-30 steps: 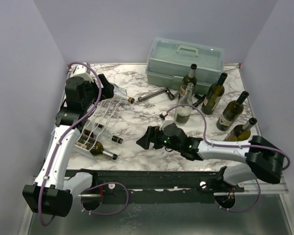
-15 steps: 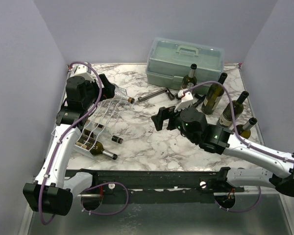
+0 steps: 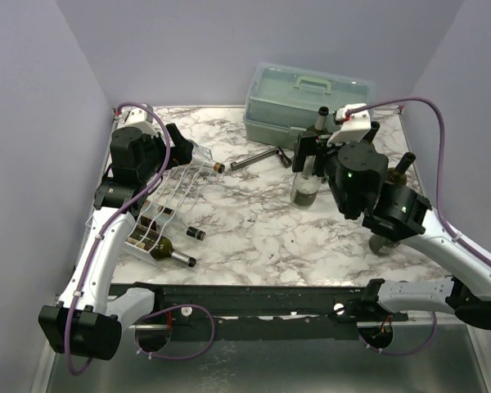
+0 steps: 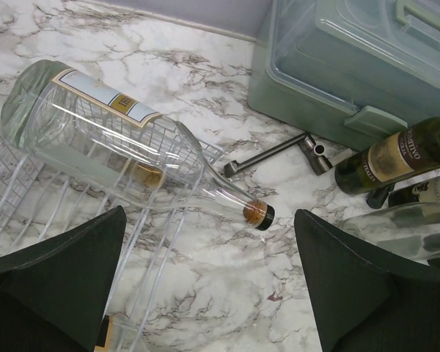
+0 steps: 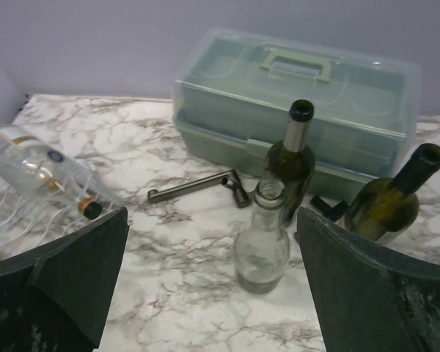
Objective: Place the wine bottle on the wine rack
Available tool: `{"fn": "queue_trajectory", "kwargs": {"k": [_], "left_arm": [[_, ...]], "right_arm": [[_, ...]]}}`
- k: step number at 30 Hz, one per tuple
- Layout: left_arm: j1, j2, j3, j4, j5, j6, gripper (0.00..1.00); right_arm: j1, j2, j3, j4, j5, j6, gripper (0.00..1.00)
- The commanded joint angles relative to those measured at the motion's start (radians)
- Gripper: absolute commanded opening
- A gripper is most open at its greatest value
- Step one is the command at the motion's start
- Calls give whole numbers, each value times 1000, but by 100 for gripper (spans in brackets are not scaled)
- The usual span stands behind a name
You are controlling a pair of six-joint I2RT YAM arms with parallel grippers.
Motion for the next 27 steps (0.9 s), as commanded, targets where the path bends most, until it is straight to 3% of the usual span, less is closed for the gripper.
{"fn": "queue_trajectory", "kwargs": {"k": [1,9,15,27], "left_arm": [[6,-3,-8,12,18,-7,99],[7,-6,-8,12,16,-7,99],[6,-5,-8,11,19,-7,99],[6,-6,-6,12,25,-10,99]], "right_arm": [[-70,66,85,-96,39,-69,100],[-311,227,216,-251,-271,20,100],[-420,358,319,-355,-416,72,100],[-512,468,360,-451,-528,83,87]]}}
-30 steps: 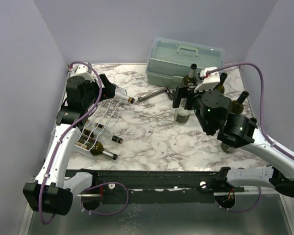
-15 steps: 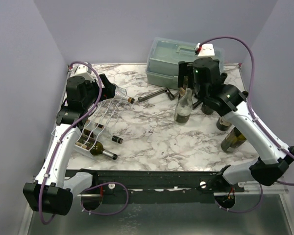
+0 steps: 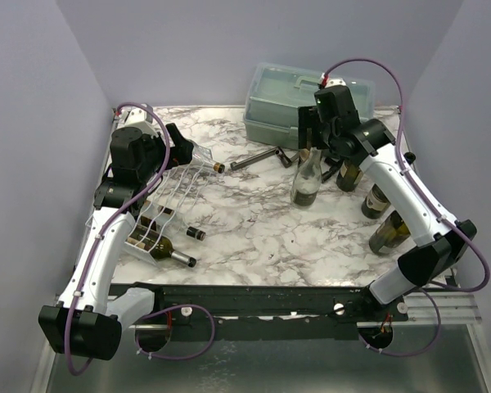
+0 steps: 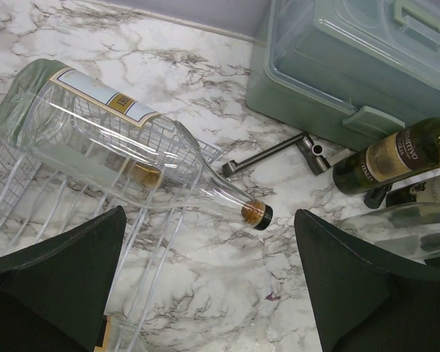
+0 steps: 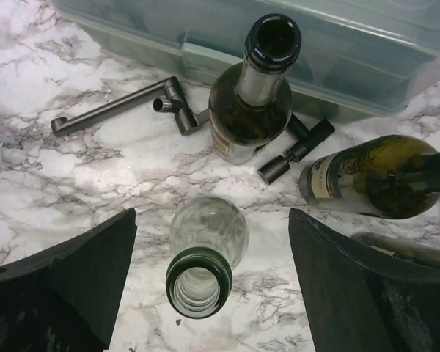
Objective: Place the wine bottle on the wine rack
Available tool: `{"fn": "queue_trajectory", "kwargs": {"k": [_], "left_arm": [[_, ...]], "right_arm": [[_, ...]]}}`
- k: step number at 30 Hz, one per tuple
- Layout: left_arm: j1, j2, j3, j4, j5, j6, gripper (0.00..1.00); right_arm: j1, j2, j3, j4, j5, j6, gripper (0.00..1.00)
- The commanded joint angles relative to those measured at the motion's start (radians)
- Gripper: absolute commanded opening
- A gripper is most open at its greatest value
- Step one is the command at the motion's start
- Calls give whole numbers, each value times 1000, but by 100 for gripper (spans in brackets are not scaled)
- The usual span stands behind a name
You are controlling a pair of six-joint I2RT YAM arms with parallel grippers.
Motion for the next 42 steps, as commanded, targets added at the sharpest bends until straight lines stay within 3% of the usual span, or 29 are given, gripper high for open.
{"fn": "queue_trajectory", "kwargs": {"k": [1,30,42], "left_arm": [[6,-5,-7,11,22,-4,99],[7,-6,-6,11,25,-4,99],[7,-10,-6,11,26,-6,99]], "right_arm": [[-11,30,27,-59,-80,0,87],[-35,158,95,-205,-170,-48,57],[-35,140,93,-175,-167,-49,41]]}}
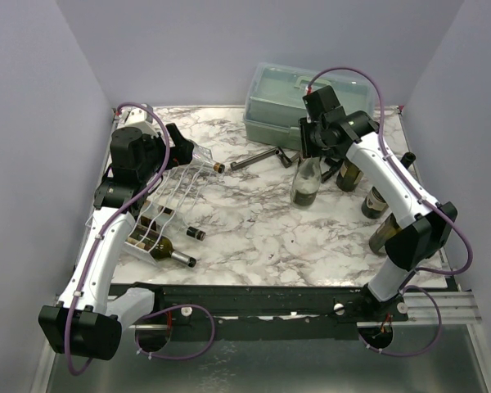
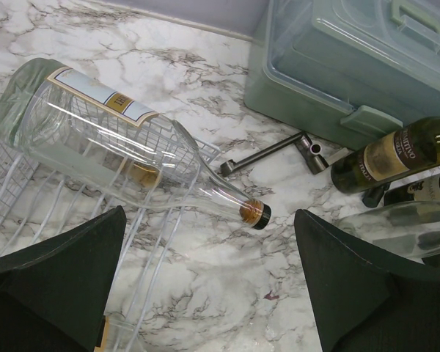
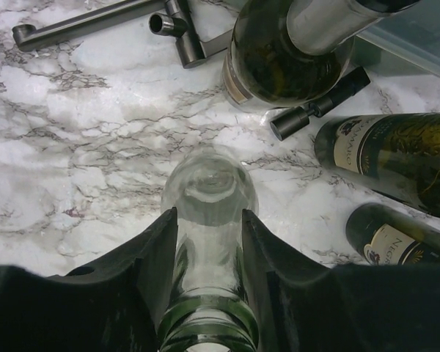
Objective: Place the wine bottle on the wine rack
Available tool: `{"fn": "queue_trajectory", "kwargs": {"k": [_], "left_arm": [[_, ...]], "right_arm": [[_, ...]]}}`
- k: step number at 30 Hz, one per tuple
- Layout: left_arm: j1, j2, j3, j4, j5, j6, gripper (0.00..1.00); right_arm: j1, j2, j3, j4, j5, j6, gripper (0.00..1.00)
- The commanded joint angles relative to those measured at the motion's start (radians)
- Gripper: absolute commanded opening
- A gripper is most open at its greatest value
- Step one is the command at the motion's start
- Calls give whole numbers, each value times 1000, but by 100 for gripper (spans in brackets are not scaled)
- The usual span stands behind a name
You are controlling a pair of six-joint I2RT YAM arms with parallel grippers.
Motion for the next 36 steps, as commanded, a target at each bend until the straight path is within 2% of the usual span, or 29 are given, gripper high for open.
{"fn": "queue_trajectory", "kwargs": {"k": [1,3,6,12,17,23,29,36], "left_arm": [[7,-10,-6,11,20,-5,99],[6,-9,-7,11,20,-4,99],[6,-10,-6,11,19,-4,99],[7,-7,-6,11,20,-5,99],[7,-8,-7,11,20,-5,99],[7,-8,-7,11,20,-6,99],[7,-9,-7,11,22,-7,99],[7,-11,-8,11,20,-7,99]], "right_arm": [[-4,-1,26,1,-22,-14,38],[-4,-6,28,-2,-29,-14,27],[-4,-29,17,15,-57,-4,1],[-4,-140,-85,158,-103,102,1],[-6,-219,-221,300,-226,233,1],[-5,-286,-341,381,-243,451,1],[-5,-397,-559,538,-254,715,0],[-6,-436,-795,733,-395,982,0]]}}
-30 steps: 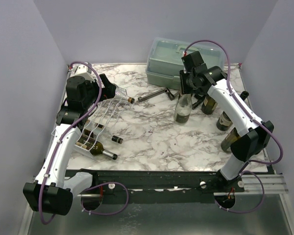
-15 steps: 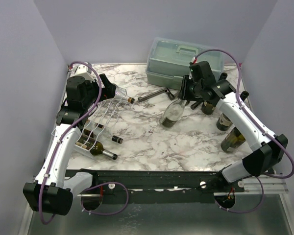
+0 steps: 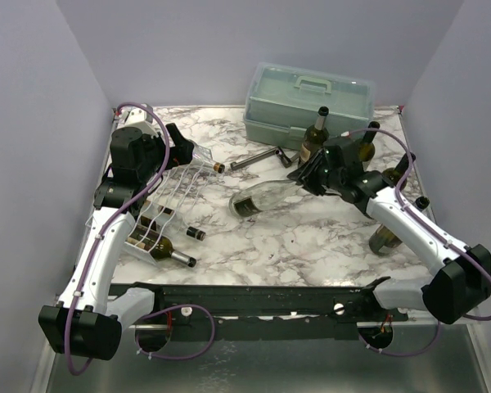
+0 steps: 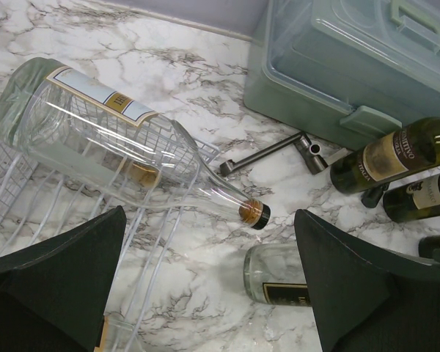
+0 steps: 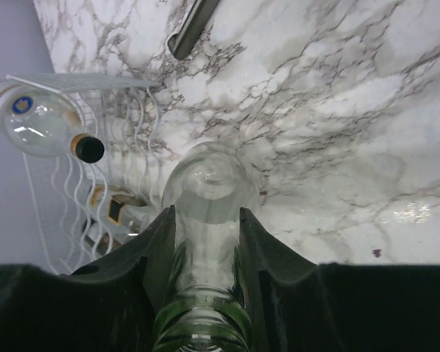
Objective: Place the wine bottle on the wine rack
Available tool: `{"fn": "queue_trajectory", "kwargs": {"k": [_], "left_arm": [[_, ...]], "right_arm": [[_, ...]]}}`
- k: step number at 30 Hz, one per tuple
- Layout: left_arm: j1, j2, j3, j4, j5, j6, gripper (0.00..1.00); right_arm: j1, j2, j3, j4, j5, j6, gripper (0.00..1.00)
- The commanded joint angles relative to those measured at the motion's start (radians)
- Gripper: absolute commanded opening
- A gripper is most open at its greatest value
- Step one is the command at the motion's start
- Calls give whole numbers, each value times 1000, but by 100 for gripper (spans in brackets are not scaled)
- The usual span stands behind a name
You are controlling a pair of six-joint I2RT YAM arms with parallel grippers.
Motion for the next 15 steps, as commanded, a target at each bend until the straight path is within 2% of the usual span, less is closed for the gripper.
{"fn": "queue_trajectory", "kwargs": {"k": [1,9,15], "left_arm": [[6,-11,-8,11,20,-3,99],[6,-13,-6,11,20,-4,99],[7,-13,-6,11,22,-4,99]], "right_arm": [[3,-29,-131,260,-169,275,0],[4,-85,-345,572,-237,463,1],[5,-92,-432,692,-246,583,0]]}}
